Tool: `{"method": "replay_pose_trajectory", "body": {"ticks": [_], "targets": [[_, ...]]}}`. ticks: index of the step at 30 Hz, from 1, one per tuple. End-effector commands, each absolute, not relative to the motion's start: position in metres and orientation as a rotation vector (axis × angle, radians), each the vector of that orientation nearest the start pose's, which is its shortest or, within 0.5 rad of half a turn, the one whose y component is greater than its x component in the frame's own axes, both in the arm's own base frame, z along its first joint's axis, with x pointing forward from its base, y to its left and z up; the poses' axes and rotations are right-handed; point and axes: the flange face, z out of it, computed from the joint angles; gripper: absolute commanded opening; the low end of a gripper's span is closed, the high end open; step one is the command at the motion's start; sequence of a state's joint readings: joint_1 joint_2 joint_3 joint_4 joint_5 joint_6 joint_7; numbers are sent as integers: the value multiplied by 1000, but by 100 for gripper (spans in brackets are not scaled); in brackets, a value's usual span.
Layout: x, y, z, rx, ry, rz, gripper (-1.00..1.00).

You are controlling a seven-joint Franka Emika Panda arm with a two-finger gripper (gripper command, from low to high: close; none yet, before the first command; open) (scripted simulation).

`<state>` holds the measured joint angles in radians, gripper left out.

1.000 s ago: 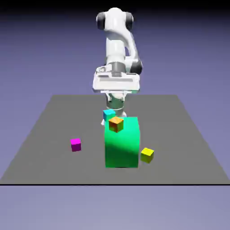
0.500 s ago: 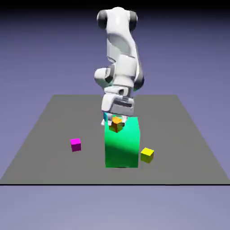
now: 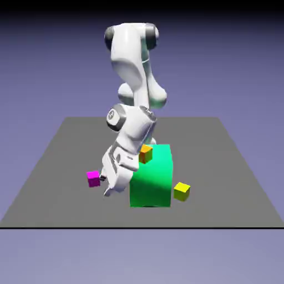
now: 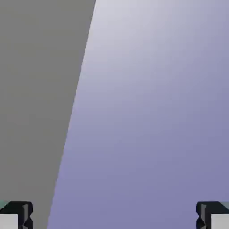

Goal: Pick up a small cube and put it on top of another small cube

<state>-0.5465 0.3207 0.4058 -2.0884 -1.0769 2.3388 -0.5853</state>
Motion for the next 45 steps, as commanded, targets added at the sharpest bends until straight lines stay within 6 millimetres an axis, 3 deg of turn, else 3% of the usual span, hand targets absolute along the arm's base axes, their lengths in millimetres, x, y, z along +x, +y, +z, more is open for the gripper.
{"method": "replay_pose_trajectory", "body": {"ticks": [1, 13, 22, 30, 36, 42, 45], "targets": [[579, -110, 276, 2042, 1497, -338, 0], [608, -251, 212, 1494, 1894, -894, 0], [545, -237, 177, 1415, 2360, -1138, 0], [481, -221, 154, 1304, 2828, -1237, 0], [430, -207, 141, 1192, 3206, -1195, 0], [378, -189, 133, 1051, 3592, -1007, 0], [380, -188, 140, 878, 3673, -943, 0]]}}
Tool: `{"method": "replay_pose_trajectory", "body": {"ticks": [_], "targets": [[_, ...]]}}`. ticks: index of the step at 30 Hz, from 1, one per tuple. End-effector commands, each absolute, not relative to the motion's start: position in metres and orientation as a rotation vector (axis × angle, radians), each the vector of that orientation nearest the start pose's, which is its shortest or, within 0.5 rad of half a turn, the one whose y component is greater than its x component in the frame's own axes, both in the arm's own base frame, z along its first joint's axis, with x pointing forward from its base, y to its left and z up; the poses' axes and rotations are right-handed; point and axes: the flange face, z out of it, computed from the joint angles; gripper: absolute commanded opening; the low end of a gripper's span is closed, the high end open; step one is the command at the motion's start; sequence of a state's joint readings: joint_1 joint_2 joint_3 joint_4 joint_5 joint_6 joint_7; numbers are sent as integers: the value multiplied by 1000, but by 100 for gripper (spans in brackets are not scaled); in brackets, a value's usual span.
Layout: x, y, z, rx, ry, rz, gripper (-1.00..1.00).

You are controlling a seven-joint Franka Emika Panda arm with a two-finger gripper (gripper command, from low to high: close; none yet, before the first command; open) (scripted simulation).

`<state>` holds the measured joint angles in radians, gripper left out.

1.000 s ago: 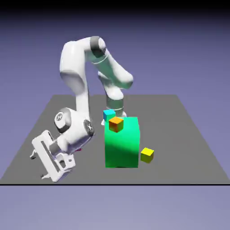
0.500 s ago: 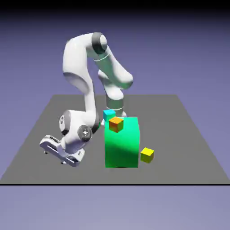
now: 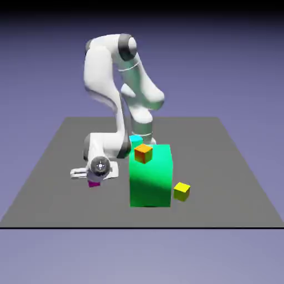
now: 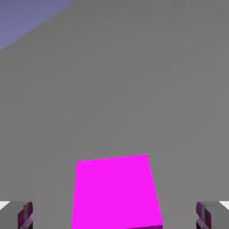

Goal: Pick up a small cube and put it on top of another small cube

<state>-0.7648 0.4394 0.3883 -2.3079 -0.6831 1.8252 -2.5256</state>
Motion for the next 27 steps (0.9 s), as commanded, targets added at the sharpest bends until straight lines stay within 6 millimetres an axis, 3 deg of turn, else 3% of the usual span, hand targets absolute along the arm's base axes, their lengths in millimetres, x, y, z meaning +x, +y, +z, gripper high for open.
{"method": "replay_pose_trajectory", "body": {"ticks": [1, 4, 5, 6, 9, 10, 11, 16, 22, 25, 27], "targets": [[380, -188, 140, -539, -2256, 579, 0], [343, -200, 88, -539, -2256, 579, 0], [343, -200, 88, -539, -2256, 579, -100], [343, -200, 88, -539, -2256, 579, -100], [379, -192, 142, -560, -2250, 583, -100], [375, -206, 152, -654, -2223, 599, -100], [383, -209, 163, -740, -2197, 607, -100], [433, -189, 222, -1067, -2066, 596, -100], [481, -139, 290, -1233, -1955, 527, -100], [497, -113, 331, -1282, -1902, 487, -100], [505, -91, 348, -1252, -1912, 458, -100]]}}
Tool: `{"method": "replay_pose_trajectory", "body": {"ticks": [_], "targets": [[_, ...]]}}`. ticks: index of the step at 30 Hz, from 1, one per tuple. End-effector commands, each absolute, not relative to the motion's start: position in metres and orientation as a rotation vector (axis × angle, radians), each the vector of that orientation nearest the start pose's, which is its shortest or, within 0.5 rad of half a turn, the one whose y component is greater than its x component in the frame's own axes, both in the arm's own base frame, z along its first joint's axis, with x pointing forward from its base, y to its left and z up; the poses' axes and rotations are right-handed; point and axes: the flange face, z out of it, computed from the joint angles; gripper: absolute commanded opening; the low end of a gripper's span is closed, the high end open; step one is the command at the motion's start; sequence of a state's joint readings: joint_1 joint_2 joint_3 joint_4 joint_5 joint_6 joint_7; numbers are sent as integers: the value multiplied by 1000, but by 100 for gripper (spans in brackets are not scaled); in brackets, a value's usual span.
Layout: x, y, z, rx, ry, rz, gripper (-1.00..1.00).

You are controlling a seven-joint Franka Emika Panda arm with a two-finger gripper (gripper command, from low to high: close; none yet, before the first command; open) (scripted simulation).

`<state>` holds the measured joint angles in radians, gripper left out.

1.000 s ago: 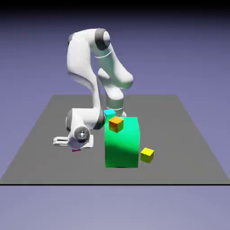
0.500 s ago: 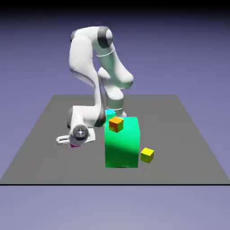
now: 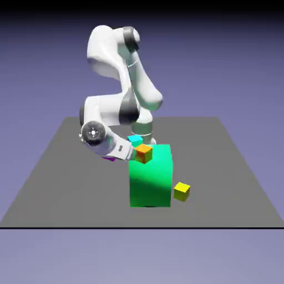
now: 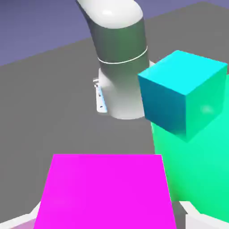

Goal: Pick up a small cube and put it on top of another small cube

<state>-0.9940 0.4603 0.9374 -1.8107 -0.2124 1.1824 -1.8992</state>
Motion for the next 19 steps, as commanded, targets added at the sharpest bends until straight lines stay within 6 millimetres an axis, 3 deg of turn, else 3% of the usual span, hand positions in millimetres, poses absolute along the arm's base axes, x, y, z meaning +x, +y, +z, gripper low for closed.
{"method": "replay_pose_trajectory", "body": {"ticks": [1, 5, 7, 9, 16, 17, 19], "targets": [[509, -80, 355, -1228, -1923, 443, -100], [519, -31, 367, -1047, -2034, 369, -100], [522, -17, 397, -1040, -2025, 338, -100], [522, -14, 405, -1041, -2020, 330, -100], [483, -8, 354, -1041, -2020, 330, -100], [483, -8, 354, -1041, -2020, 330, 100], [490, -8, 362, -1041, -2021, 330, 100]]}}
